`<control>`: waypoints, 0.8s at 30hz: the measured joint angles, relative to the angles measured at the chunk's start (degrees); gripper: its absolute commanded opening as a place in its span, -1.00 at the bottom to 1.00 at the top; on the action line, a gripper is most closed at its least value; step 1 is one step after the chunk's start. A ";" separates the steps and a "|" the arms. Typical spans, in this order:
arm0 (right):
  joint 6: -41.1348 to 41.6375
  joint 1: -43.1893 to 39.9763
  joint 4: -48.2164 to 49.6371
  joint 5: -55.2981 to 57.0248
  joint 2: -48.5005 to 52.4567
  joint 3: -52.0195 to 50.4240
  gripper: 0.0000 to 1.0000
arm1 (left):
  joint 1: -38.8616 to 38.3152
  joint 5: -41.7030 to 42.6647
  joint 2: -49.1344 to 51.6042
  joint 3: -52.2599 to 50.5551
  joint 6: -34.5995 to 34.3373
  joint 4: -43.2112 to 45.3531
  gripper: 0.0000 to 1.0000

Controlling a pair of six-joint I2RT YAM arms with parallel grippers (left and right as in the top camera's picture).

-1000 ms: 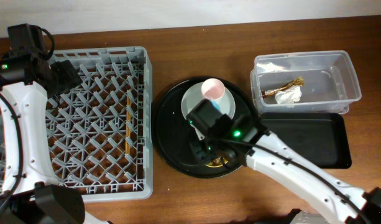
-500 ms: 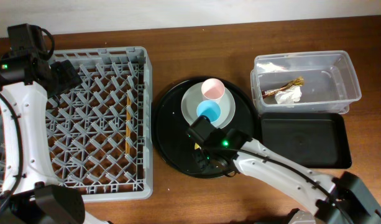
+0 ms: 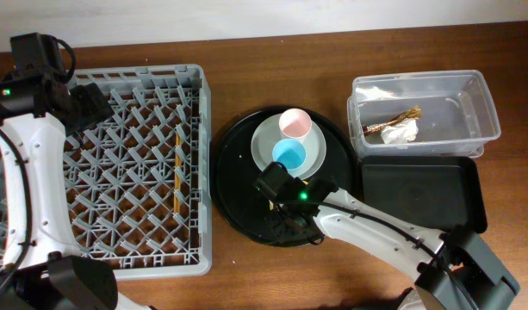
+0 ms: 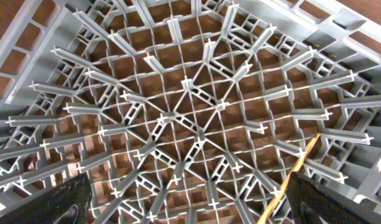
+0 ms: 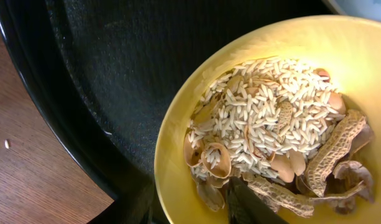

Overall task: Sort waste into correct bins and load items into the dishwasher rack
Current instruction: 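Reach the right gripper to the yellow bowl and grip its rim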

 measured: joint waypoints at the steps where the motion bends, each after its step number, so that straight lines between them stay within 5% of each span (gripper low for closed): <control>1: -0.20 0.00 0.00 0.04 0.00 0.00 -0.21 | 0.00 0.00 0.00 0.02 0.00 0.00 0.99; 13: 2.12 0.00 -1.40 4.96 0.00 0.00 -0.30 | 0.00 0.00 0.00 0.02 0.00 0.00 0.99; 24: 4.44 0.00 -1.68 7.32 0.00 0.00 -0.18 | 0.00 0.00 0.00 0.02 0.00 0.00 0.99</control>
